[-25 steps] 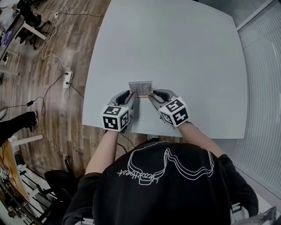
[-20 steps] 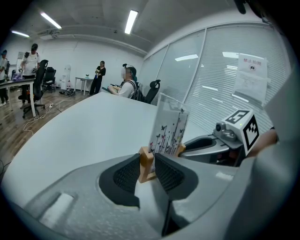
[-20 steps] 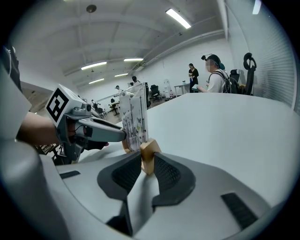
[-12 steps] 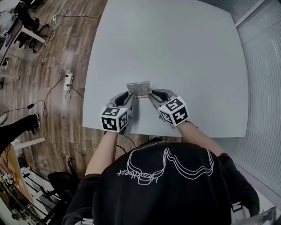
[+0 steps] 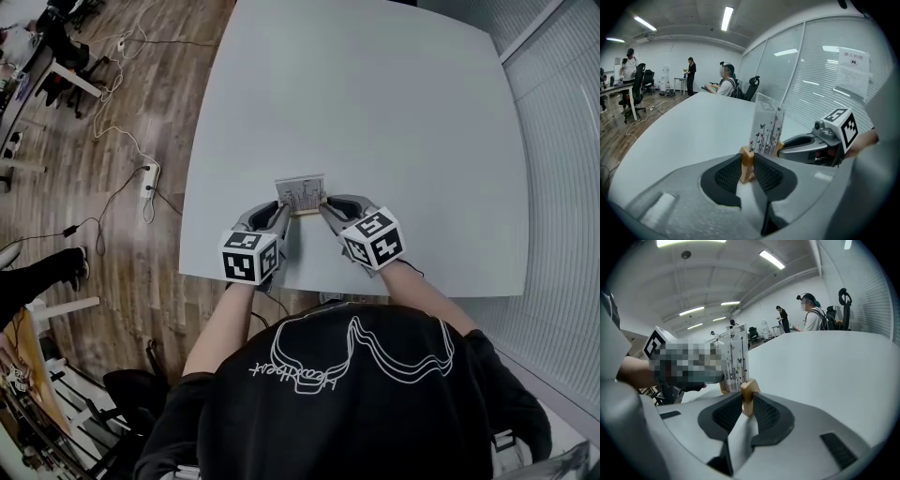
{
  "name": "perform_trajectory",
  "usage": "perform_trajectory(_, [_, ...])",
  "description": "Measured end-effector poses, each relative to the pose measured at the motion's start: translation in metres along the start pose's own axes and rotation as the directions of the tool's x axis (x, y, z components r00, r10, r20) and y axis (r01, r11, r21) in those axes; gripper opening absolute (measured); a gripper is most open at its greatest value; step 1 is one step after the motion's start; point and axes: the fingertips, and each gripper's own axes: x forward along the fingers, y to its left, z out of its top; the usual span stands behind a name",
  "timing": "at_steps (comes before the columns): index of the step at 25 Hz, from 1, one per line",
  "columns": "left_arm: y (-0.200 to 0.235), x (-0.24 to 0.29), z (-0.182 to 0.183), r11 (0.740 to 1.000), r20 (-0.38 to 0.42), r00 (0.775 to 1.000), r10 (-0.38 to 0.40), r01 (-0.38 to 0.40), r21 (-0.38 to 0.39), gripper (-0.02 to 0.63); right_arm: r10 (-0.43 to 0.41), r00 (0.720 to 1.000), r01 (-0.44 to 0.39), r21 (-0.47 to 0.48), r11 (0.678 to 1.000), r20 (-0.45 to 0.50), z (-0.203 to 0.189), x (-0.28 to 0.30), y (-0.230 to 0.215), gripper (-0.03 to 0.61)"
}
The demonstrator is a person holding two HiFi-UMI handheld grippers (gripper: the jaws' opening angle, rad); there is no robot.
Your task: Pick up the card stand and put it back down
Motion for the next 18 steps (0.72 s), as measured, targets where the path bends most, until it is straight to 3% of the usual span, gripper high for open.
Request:
perform_trajectory(10, [-0.032, -0.020, 0.002, 1.000, 0.010, 1.000, 0.014, -0.014, -0.020, 0.087, 0.021, 0.999, -0.021, -0.009, 1.000, 0.037, 0.001, -0.036, 0.010, 0.077])
perform_trajectory(18, [-0.085, -0.060, 0.017, 1.000, 0.063, 0.998, 0.011, -0.010, -0.019, 0.087, 0.042, 0.996, -0.040, -0.030, 0.999, 0.084, 0.014, -0.096, 0.028, 0.075])
